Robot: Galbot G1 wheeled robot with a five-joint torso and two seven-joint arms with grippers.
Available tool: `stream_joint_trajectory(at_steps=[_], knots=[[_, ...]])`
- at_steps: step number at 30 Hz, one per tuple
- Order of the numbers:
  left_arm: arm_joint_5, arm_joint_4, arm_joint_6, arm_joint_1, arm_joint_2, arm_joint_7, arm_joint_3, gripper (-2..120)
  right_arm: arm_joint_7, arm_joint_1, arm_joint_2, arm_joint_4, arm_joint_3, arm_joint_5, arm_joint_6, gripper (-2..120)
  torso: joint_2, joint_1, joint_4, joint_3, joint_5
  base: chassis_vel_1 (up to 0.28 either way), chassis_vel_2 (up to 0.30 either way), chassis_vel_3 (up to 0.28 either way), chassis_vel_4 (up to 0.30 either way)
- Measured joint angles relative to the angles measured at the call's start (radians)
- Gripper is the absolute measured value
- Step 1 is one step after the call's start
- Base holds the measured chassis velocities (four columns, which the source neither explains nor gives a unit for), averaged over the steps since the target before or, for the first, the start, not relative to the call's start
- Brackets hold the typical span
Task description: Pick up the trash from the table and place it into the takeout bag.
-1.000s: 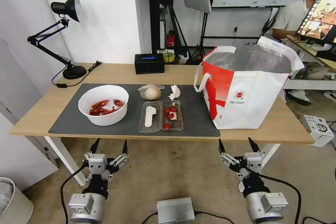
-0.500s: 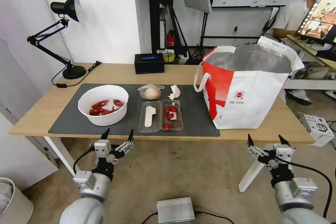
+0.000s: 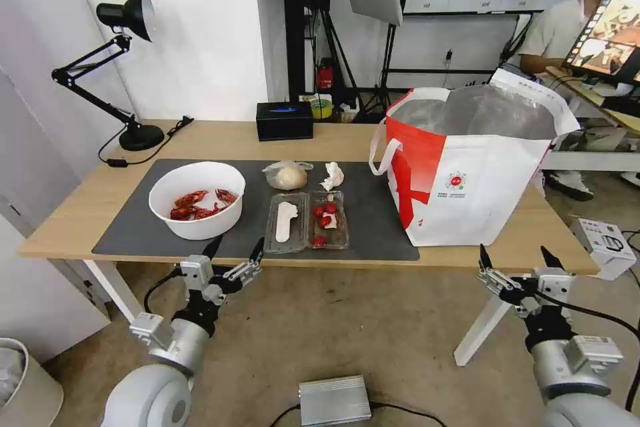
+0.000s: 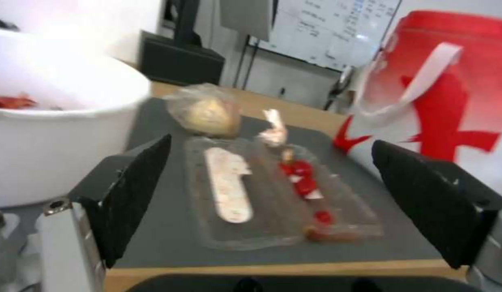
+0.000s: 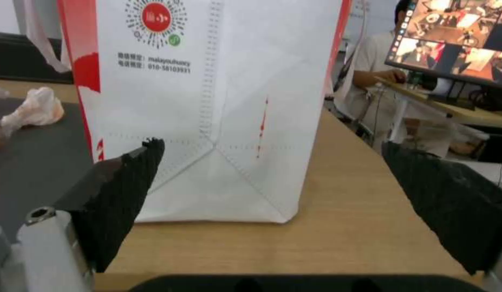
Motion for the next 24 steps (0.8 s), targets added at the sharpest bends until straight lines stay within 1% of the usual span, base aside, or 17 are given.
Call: stream_joint_trajectory(at_steps=[3, 4, 5, 6, 7, 9, 10, 11, 12, 13, 16, 17, 18, 19, 20, 21, 24], knots=[[-0.078, -0.026, 0.042, -0.009, 0.021, -0.027, 0.015, 100, -0.001, 0.0, -0.003, 0.002, 0.001, 0.001, 0.0, 100, 0.0, 0.0, 0.0001, 0.0, 0.0002, 0.0, 0.0, 0.0, 0.0], [-0.078, -0.026, 0.042, -0.009, 0.021, -0.027, 0.015, 100, -0.001, 0.0, -0.003, 0.002, 0.001, 0.001, 0.0, 100, 0.0, 0.0, 0.0001, 0.0, 0.0002, 0.0, 0.0, 0.0, 0.0], [-0.142, -0.04, 0.071, -0.019, 0.036, -0.054, 0.028, 100, -0.001, 0.0, -0.004, 0.003, 0.001, 0.001, 0.0, 100, 0.0, 0.0, 0.0001, 0.0, 0.0, 0.0, 0.0, 0.0, 0.0], [-0.24, -0.06, 0.106, -0.04, 0.054, -0.107, 0.05, 100, -0.001, 0.001, -0.004, 0.004, -0.004, 0.0, 0.0, 100, 0.0, 0.0, -0.0001, 0.0, 0.0002, 0.0, 0.0, 0.0, 0.0], [-0.24, -0.06, 0.106, -0.04, 0.054, -0.107, 0.05, 100, -0.001, 0.001, -0.004, 0.004, -0.004, 0.0, 0.0, 100, 0.0, 0.0, -0.0001, 0.0, 0.0002, 0.0, 0.0, 0.0, 0.0], [-0.417, -0.087, 0.158, -0.079, 0.071, -0.228, 0.089, 100, -0.001, 0.003, -0.006, 0.004, -0.016, -0.003, -0.001, 100, 0.0, 0.0, 0.0001, 0.0, 0.0002, 0.0, 0.0, 0.0, 0.0], [-0.417, -0.087, 0.158, -0.079, 0.071, -0.228, 0.089, 100, -0.001, 0.003, -0.006, 0.004, -0.016, -0.003, -0.001, 100, 0.0, 0.0, 0.0001, 0.0, 0.0002, 0.0, 0.0, 0.0, 0.0], [-0.462, -0.093, 0.17, -0.09, 0.073, -0.263, 0.101, 100, -0.001, 0.003, -0.006, 0.004, -0.018, -0.004, -0.001, 100, 0.0, 0.0, 0.0001, 0.0, 0.0002, 0.0, 0.0, 0.0, 0.0], [-0.555, -0.105, 0.194, -0.115, 0.074, -0.346, 0.124, 100, 0.0, 0.003, -0.006, 0.004, -0.021, -0.005, -0.002, 100, 0.0, 0.0, -0.0001, 0.0, 0.0001, 0.0, 0.0, 0.0, 0.0], [-0.555, -0.105, 0.194, -0.115, 0.074, -0.346, 0.124, 100, 0.0, 0.003, -0.006, 0.004, -0.021, -0.005, -0.002, 100, 0.0, 0.0, -0.0001, 0.0, 0.0001, 0.0, 0.0, 0.0, 0.0], [-0.794, -0.127, 0.221, -0.187, 0.053, -0.558, 0.178, 100, 0.003, 0.003, -0.013, 0.004, -0.023, -0.005, -0.008, 100, 0.0, 0.0, 0.0001, 0.0, 0.0002, 0.0, 0.0, 0.0, 0.0], [-0.794, -0.127, 0.221, -0.187, 0.053, -0.558, 0.178, 100, 0.003, 0.003, -0.013, 0.004, -0.023, -0.005, -0.008, 100, 0.0, 0.0, 0.0001, 0.0, 0.0002, 0.0, 0.0, 0.0, 0.0], [-0.866, -0.132, 0.221, -0.22, 0.034, -0.639, 0.198, 100, 0.004, 0.003, -0.014, 0.004, -0.023, -0.006, -0.009, 100, 0.0, 0.0, 0.0, 0.0, 0.0002, 0.0, 0.0, 0.0, 0.0], [-0.904, -0.132, 0.221, -0.244, 0.02, -0.692, 0.21, 100, 0.005, 0.002, -0.014, 0.003, -0.023, -0.006, -0.009, 100, 0.0, 0.0, -0.0001, 0.0, 0.0002, 0.0, 0.0, 0.0, 0.0], [-0.922, -0.131, 0.221, -0.261, 0.01, -0.719, 0.216, 100, 0.005, 0.002, -0.012, 0.002, -0.023, -0.007, -0.009, 100, 0.0, 0.0, 0.0, 0.0, 0.0002, 0.0, 0.0, 0.0, 0.0], [-0.922, -0.131, 0.221, -0.261, 0.01, -0.719, 0.216, 100, 0.005, 0.002, -0.012, 0.002, -0.023, -0.007, -0.009, 100, 0.0, 0.0, 0.0, 0.0, 0.0002, 0.0, 0.0, 0.0, 0.0], [-0.977, -0.11, 0.207, -0.321, -0.036, -0.806, 0.224, 100, 0.007, 0.002, 0.001, -0.004, -0.027, -0.01, -0.009, 100, 0.0, 0.0, -0.0001, 0.0, 0.0003, 0.0, 0.0, 0.0, 0.0]])
